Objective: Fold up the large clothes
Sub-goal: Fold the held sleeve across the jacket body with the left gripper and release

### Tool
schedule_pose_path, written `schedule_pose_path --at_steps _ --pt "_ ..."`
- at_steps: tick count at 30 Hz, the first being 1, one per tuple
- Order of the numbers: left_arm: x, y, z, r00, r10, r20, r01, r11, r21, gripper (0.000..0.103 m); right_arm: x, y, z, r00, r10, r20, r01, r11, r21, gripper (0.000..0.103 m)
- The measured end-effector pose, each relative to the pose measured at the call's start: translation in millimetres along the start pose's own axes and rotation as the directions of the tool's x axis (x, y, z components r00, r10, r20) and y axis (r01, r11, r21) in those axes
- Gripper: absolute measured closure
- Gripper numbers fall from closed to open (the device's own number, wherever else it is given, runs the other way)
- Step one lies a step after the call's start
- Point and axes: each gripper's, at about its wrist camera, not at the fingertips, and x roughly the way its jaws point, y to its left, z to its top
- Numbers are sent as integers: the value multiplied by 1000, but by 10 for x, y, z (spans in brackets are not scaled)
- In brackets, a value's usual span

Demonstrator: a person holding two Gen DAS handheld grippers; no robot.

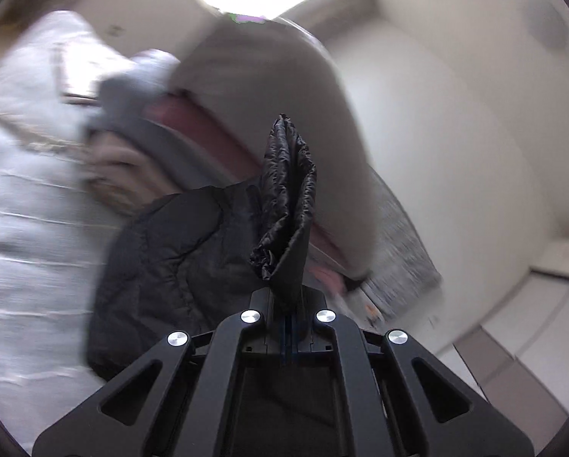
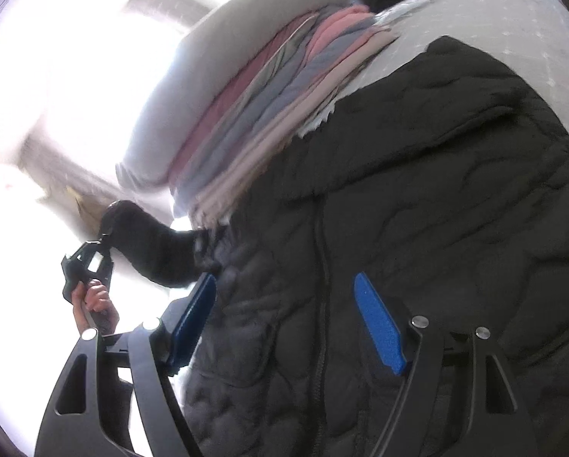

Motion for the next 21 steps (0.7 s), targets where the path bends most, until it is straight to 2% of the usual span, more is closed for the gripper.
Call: schedule_pose_path --at_steps 4,6,9,10,12,14,16,17,18,20,21 --pt "719 -646 -508 990 -74 -120 81 995 53 102 -246 -177 154 998 25 63 -30 996 83 30" --pt "1142 -841 -892 975 -91 -200 106 992 65 102 -319 -232 199 996 31 79 -39 994 102 30" --pt "1667 -940 -1443 949 -75 -308 101 992 70 102 -413 -340 255 994 49 93 -62 988 142 30" --pt "1912 -938 -1730 931 -57 -361 89 993 73 102 -421 -355 260 995 49 91 -62 987 150 30" --pt "2170 -903 -2063 910 -13 -414 58 994 95 102 -440 -388 270 995 47 82 -60 985 163 30" --pt "2443 -792 -2422 878 39 -476 14 994 107 102 -453 -398 279 995 61 79 -74 983 168 30" --pt "2669 -683 -2692 837 106 -538 -33 989 144 101 -445 -368 298 995 68 79 -80 984 159 30" --pt "2738 -644 -2793 816 156 -556 -70 982 173 101 -451 -356 303 994 71 79 -83 984 155 30" --pt "2804 -634 -2898 791 228 -568 -116 967 227 94 -448 -353 296 994 74 79 -86 984 154 30" --pt "2869 -672 -2929 768 294 -568 -131 942 311 90 -454 -345 300 994 78 79 -90 983 158 30" --pt "2876 -744 -2938 765 324 -557 -130 924 360 80 -454 -346 300 994 78 79 -90 983 161 30"
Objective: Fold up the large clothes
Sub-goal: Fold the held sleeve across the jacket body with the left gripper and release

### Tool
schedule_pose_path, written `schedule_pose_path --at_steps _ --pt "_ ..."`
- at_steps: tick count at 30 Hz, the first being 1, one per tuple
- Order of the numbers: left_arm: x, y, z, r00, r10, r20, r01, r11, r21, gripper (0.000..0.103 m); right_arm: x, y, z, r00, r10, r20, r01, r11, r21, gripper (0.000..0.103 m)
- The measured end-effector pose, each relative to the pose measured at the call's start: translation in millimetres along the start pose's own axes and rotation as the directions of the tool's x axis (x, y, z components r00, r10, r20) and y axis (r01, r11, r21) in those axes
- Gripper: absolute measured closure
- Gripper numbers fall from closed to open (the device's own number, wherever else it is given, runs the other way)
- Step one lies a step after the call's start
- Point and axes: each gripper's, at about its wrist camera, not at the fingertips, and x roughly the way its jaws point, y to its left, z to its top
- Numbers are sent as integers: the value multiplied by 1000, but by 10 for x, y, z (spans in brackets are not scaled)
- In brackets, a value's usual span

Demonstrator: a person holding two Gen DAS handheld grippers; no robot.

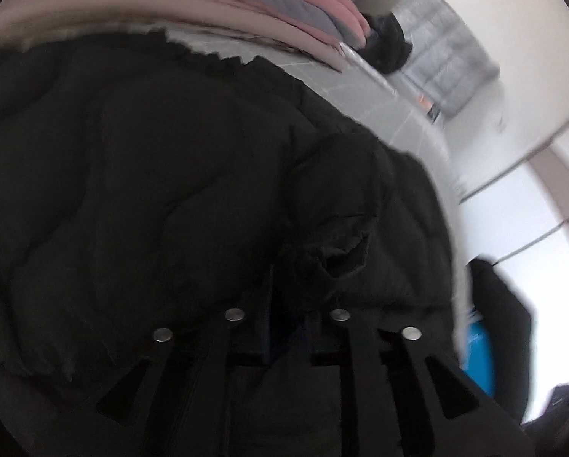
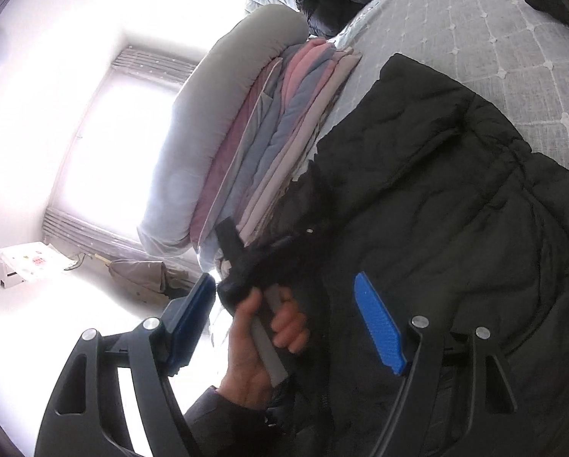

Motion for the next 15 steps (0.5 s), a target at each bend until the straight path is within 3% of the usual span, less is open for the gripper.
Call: schedule_pose_path --at_steps 1,3,5,9,10,12,15 --pt "-35 -102 22 999 50 7 -50 997 57 64 1 -4 1 1000 0 0 0 1000 3 30" --pt "-135 -243 73 988 144 61 -152 978 140 48 9 -18 10 1000 0 -2 0 1000 9 30" --pt "-313 -376 117 972 172 157 -203 957 206 45 20 -34 14 1000 -1 -3 2 1000 17 30" --pt "-621 -440 138 960 120 252 -180 956 230 41 40 -44 33 1000 -2 -2 2 1000 22 30" --pt "-669 -418 131 960 111 255 -170 960 221 35 49 -50 44 1000 -3 -2 3 1000 22 30" --pt "-587 -334 188 966 106 237 -150 973 177 32 49 -47 45 1000 -4 -3 4 1000 18 30" --pt "-277 -103 214 983 110 146 -124 988 90 32 53 -26 34 1000 -7 -7 7 1000 3 30"
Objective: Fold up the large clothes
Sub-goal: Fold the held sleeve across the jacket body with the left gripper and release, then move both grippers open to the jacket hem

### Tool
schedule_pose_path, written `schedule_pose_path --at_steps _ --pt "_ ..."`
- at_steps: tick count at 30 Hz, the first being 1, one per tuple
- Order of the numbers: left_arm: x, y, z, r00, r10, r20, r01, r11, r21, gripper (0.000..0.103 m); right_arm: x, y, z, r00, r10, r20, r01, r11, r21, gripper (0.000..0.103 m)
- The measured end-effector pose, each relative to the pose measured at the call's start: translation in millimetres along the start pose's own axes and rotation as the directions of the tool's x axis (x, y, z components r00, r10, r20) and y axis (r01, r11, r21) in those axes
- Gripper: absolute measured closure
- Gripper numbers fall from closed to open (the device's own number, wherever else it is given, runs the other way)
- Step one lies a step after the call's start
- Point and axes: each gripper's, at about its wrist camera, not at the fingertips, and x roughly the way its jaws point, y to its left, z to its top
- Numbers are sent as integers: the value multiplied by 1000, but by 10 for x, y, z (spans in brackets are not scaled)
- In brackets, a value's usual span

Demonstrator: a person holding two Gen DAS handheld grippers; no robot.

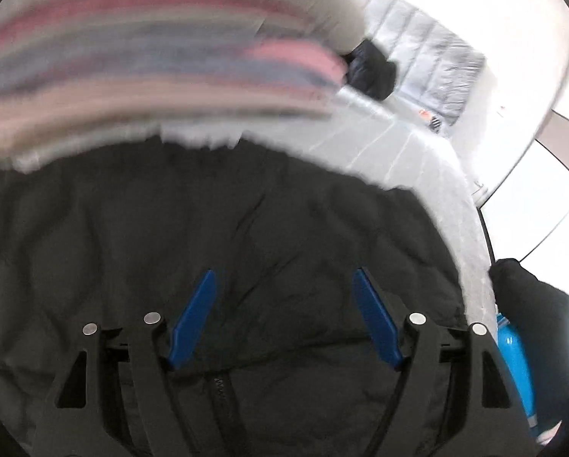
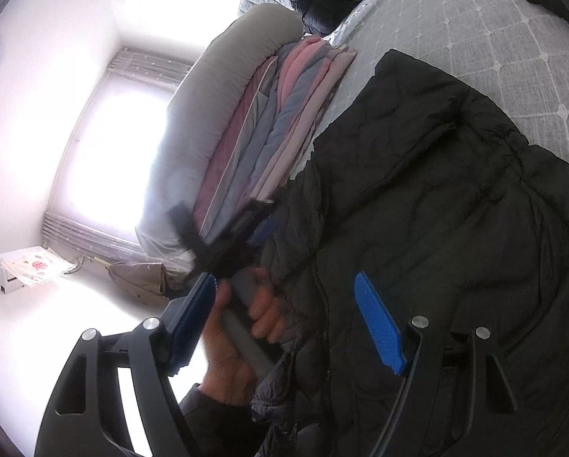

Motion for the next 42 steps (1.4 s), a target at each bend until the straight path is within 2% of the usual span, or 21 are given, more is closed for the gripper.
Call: schedule_pose_path --at_steps 2,5,7,11,14,19,22,24,26,27,28,30,31,35,37,42 --pt "305 148 -81 995 21 -99 -26 998 -50 32 7 30 -17 1000 -6 -2 6 1000 -15 30" --pt "364 140 -170 993 63 -100 -64 998 -8 32 35 90 -31 1000 -23 -6 22 999 -45 30" --pt "221 71 -169 996 62 -70 -61 998 10 32 46 130 -34 999 -35 -3 35 997 -68 30" --pt "-347 -41 -240 999 44 20 -45 997 63 32 21 188 -52 998 -63 22 65 992 -110 30" --pt "-874 -23 -487 999 18 45 -21 997 67 32 18 220 -55 995 -92 43 97 986 -137 30" --pt "-1774 169 -1235 999 14 51 -16 999 44 32 44 242 -77 989 -139 57 147 974 -171 30" --pt "-2209 365 -1750 999 22 41 -21 1000 -15 29 -16 322 -113 987 -132 90 149 964 -218 30" --pt "-2524 528 -2082 999 16 41 -13 997 -75 26 -167 480 -176 981 -135 138 173 934 -313 30" --pt "-2739 691 -2265 999 9 53 -3 993 -119 20 -402 576 -269 982 -113 151 166 898 -407 28" --pt "-2880 767 -2351 998 6 65 2 991 -132 16 -568 589 -332 981 -108 160 170 876 -451 18" --pt "-3032 854 -2426 997 6 76 4 990 -138 13 -700 579 -393 980 -113 166 180 856 -485 13" --pt "-3264 1030 -2514 996 1 93 13 989 -150 11 -1003 442 -466 977 -152 147 209 813 -543 10" --pt "-3378 1146 -2555 995 -1 99 18 986 -166 10 -1104 363 -464 975 -174 138 221 811 -541 10" --pt "-3570 1588 -2683 993 -78 87 99 958 -271 10 -1567 -140 -370 969 -247 25 234 876 -421 10" --pt "-3606 1769 -2758 991 -101 90 125 939 -319 10 -1714 -374 -299 958 -288 -19 261 894 -365 10" --pt "-3564 2188 -2880 986 -137 90 162 890 -426 10 -1856 -898 -128 957 -259 -128 232 953 -193 10"
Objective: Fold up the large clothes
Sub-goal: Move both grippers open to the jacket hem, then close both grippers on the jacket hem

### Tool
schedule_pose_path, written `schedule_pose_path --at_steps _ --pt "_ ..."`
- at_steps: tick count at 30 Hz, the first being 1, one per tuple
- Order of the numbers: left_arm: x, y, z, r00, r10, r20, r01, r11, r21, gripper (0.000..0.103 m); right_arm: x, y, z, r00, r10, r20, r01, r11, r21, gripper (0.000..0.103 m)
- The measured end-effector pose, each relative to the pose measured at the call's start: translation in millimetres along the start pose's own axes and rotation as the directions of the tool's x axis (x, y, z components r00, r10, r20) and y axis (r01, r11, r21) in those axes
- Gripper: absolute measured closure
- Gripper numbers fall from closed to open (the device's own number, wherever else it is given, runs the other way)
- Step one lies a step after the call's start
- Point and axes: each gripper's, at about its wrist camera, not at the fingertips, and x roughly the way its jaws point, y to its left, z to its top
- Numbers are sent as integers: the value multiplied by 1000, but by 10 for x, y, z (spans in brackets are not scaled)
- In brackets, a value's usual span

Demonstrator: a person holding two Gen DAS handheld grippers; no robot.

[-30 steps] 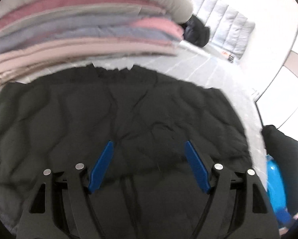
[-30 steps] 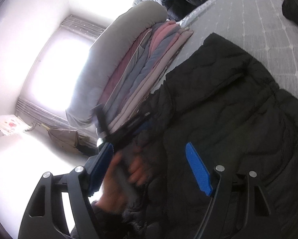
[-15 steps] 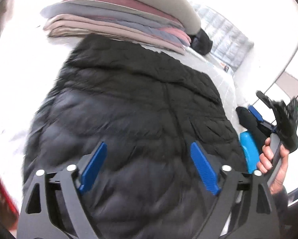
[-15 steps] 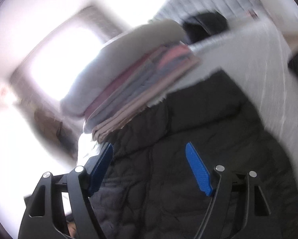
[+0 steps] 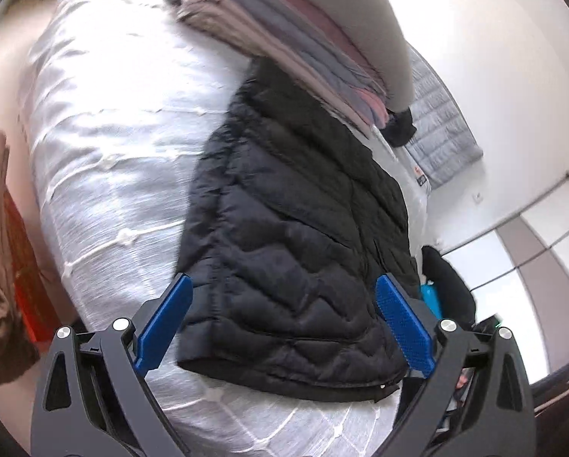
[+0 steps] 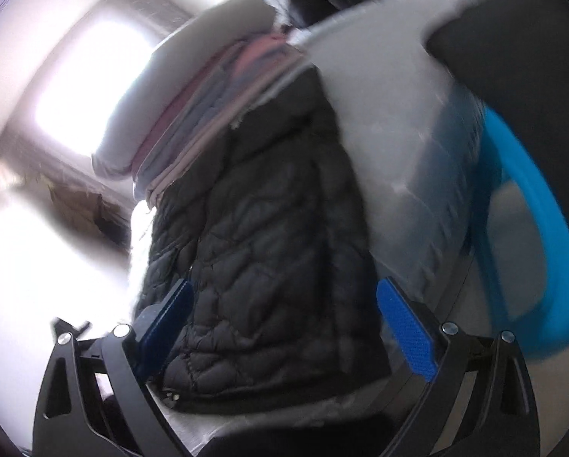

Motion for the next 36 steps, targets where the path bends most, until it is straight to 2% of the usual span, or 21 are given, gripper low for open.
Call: schedule_pose_path --at_steps 4,10,14,19,22,24,28,31,32,34,35,36 --pt "84 303 57 1000 16 -27 -18 997 -80 10 161 -275 -11 997 -24 -76 28 998 56 10" --pt "99 582 85 998 47 -37 -52 990 -134 10 413 -541 -60 988 32 -150 -14 993 119 10" --pt "114 721 82 999 15 -44 -23 983 -184 10 582 -546 -88 977 80 -199 -55 990 128 10" --pt "256 694 93 996 -5 -84 -10 985 -173 10 792 -487 -174 961 100 -257 -71 990 118 10" --pt "422 649 43 987 -32 -159 5 986 -168 9 860 -473 -214 958 106 -267 -78 991 112 10" --pt "467 623 11 983 -34 -183 4 987 -161 8 878 -464 -248 957 118 -264 -90 989 115 10" --pt "473 600 -61 967 -131 -218 86 975 -203 8 890 -461 -297 953 140 -270 -113 987 114 10" --pt "509 492 -112 963 -116 -243 78 984 -158 8 927 -401 -361 951 146 -271 -121 987 105 12" --pt "525 479 -123 962 -121 -245 83 984 -160 8 926 -388 -374 951 155 -267 -131 986 108 16" --pt "546 466 -136 944 -230 -234 181 960 -212 9 900 -377 -400 952 146 -271 -122 987 102 34" --pt "535 427 -140 939 -262 -223 215 952 -217 10 887 -385 -410 954 131 -271 -108 989 97 45" --pt "519 375 -144 944 -251 -216 211 959 -189 13 862 -397 -408 954 135 -268 -112 989 98 52"
